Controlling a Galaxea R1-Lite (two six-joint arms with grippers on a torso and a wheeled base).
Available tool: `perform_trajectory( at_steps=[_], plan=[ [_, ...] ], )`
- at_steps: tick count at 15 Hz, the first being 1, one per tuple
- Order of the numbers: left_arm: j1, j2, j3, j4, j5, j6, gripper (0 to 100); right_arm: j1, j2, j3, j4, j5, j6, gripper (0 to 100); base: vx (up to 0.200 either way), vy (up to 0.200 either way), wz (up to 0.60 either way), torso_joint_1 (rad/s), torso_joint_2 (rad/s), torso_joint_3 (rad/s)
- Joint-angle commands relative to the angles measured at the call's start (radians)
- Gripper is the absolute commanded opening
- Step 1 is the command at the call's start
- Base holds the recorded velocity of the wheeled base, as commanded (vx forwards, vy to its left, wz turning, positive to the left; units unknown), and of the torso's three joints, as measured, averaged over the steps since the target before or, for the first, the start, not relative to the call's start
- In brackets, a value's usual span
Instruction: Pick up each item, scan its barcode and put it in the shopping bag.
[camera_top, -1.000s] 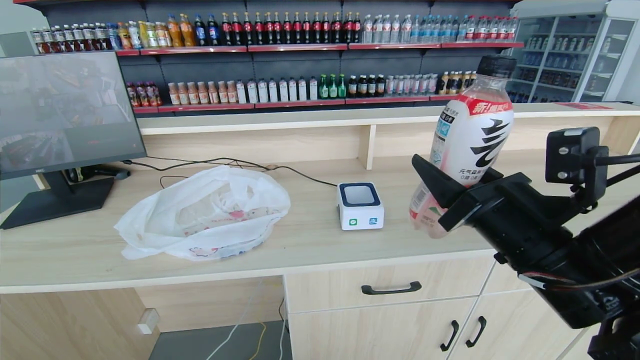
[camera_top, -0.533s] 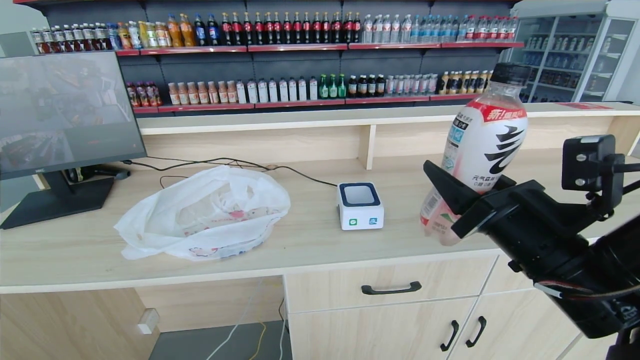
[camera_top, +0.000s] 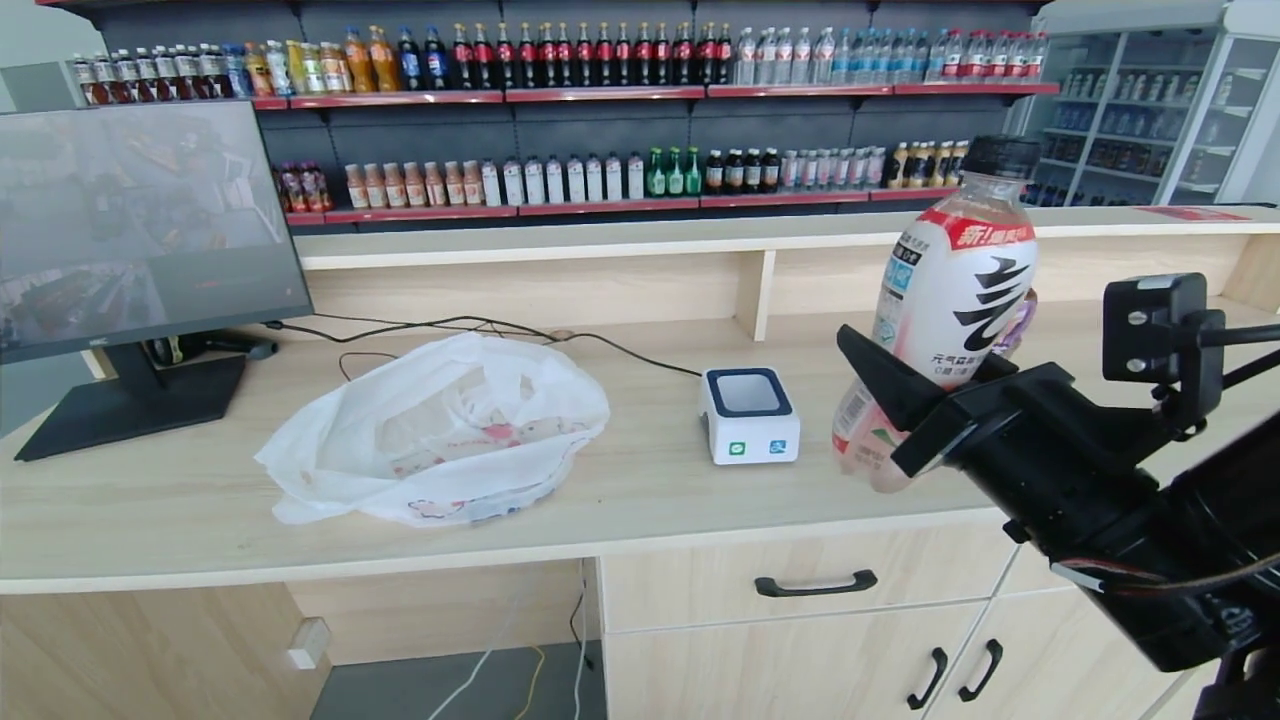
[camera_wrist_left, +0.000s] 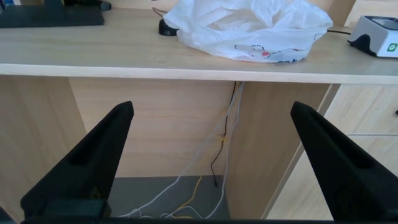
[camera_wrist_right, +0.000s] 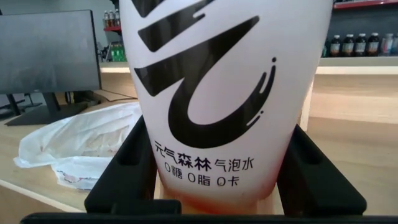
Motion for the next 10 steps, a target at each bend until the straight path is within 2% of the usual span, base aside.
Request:
perform_trajectory(
  at_steps=[1,7,9,10],
  plan=[
    [0.000,0.000,0.000,0.000,0.000,0.000,100,-0.001,0.010,-0.004,-0.002,0.001,0.000,0,0.000,0.000,0.00,0.000,0.00,0.000],
    [0.000,0.000,0.000,0.000,0.000,0.000,100,-0.001,0.020,-0.021,-0.002,0.008,-0.009,0,0.000,0.000,0.00,0.000,0.00,0.000],
    [0.000,0.000,0.000,0.000,0.000,0.000,100,-0.021,0.052,-0.047,-0.002,0.071,-0.049,0,0.000,0.000,0.00,0.000,0.00,0.000],
    [0.000,0.000,0.000,0.000,0.000,-0.002,100,-0.053,0.092,-0.108,-0.002,0.149,-0.147,0,0.000,0.000,0.00,0.000,0.00,0.000]
  ],
)
